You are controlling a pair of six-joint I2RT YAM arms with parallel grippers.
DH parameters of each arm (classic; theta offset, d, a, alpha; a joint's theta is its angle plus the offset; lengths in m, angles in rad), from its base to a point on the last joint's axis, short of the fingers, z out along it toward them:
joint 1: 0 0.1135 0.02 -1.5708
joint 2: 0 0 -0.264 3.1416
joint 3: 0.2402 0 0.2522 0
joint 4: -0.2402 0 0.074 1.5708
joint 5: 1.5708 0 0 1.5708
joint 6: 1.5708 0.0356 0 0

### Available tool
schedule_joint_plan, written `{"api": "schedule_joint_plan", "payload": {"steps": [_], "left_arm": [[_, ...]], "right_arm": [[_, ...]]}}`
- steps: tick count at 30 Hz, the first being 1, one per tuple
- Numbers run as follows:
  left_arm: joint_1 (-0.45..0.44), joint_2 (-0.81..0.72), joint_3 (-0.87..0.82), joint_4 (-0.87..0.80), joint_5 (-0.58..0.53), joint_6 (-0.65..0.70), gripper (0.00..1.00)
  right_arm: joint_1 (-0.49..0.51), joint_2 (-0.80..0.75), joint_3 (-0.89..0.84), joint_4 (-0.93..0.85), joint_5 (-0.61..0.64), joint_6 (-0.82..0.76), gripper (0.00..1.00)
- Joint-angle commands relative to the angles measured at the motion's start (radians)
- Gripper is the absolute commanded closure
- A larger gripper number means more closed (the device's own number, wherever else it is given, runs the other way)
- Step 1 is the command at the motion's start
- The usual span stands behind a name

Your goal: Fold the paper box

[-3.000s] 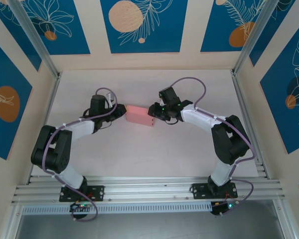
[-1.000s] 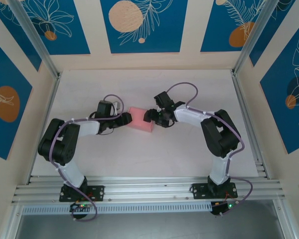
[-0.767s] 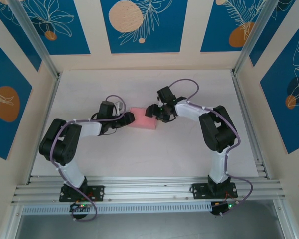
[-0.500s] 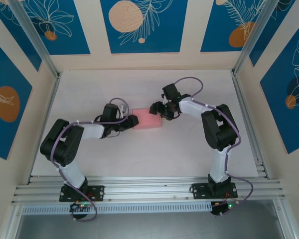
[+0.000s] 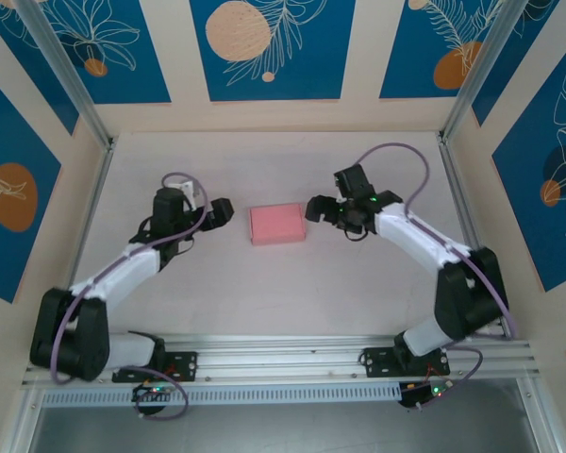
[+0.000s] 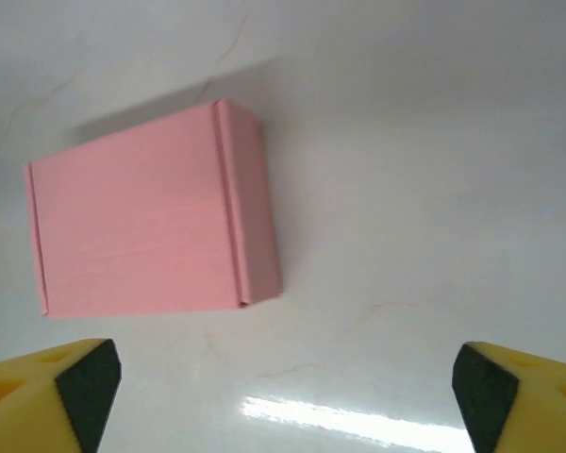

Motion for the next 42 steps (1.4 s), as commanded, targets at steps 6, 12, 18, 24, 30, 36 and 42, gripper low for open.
{"api": "schedule_joint_plan", "payload": {"steps": [6, 12, 18, 24, 30, 36, 42], "left_arm": [[0.039, -0.232, -0.209, 0.021, -0.423, 0.357, 0.0], [0.069, -0.193, -0.316, 0.315, -0.481, 0.516, 0.0], [0.129, -0.023, -0.38, 0.6, -0.412, 0.534, 0.0], [0.159, 0.106, -0.377, 0.744, -0.34, 0.531, 0.0], [0.161, 0.295, -0.393, 0.957, -0.268, 0.555, 0.0], [0.177, 0.285, -0.295, 0.746, -0.177, 0.572, 0.0], [0.197, 0.281, -0.294, 0.739, -0.18, 0.546, 0.0]], "right_arm": [[-0.132, -0.286, -0.216, 0.014, 0.236, -0.057, 0.0], [-0.18, -0.358, -0.374, 0.252, 0.312, -0.177, 0.0], [-0.182, -0.398, -0.569, 0.647, 0.347, -0.375, 0.0], [-0.212, -0.371, -0.671, 0.895, 0.301, -0.465, 0.0], [-0.263, -0.305, -0.745, 1.08, 0.205, -0.461, 0.0], [-0.296, -0.234, -0.787, 1.217, 0.126, -0.49, 0.0], [-0.337, -0.184, -0.801, 1.332, 0.051, -0.535, 0.0]]}}
